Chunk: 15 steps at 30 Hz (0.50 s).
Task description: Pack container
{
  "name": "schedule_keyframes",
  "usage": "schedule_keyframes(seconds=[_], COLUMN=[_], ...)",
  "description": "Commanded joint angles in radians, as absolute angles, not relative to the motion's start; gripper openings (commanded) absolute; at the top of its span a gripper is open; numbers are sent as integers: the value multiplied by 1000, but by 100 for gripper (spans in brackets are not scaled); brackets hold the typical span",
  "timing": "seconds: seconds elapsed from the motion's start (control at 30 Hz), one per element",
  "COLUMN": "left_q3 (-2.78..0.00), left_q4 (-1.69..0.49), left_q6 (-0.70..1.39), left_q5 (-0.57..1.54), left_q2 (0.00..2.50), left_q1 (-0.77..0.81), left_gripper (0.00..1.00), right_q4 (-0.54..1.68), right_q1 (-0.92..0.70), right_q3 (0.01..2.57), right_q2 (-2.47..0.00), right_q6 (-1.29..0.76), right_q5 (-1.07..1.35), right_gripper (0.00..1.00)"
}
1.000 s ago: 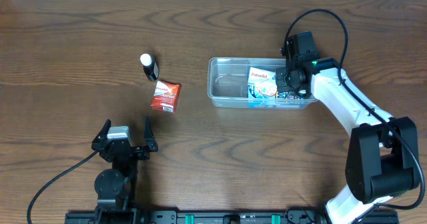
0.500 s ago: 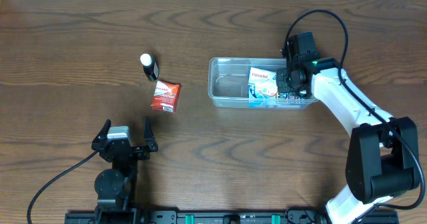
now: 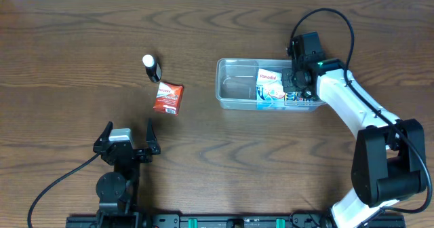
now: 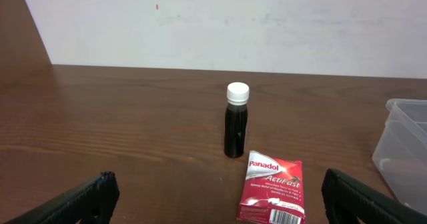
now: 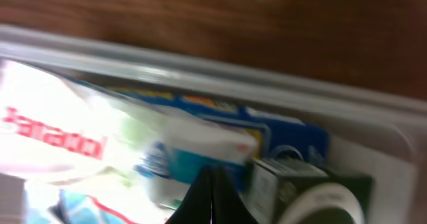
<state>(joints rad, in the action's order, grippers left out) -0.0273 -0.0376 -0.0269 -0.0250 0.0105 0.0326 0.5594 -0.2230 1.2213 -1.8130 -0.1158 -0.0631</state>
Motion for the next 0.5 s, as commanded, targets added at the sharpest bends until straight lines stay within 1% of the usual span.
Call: schedule_keyframes(seconds=[0.0,0.13,0.23,0.33,0.47], left_q3=[-4,-4,-4,-4,-4], left_q4=[-70,-70,-70,-70,-70], left_q6=[-33,-33,-33,-33,-33], left_q5=[-27,-27,-27,-27,-27], left_q2=[4,4,4,4,4], left_q1=[25,25,25,25,25], left_gripper=[98,98,98,98,98], right_q4=[533,505,469,447,441], right_q1=[-211,-211,-211,-211,-210], right_q3=[1216,1216,1216,1215,1215], right_q2=[-1822,-1822,-1822,-1822,-1822], right_q6=[-81,-79,-36,-36,-32], right_q5=[38,44,102,156,160], right_gripper=[1,1,1,1,1])
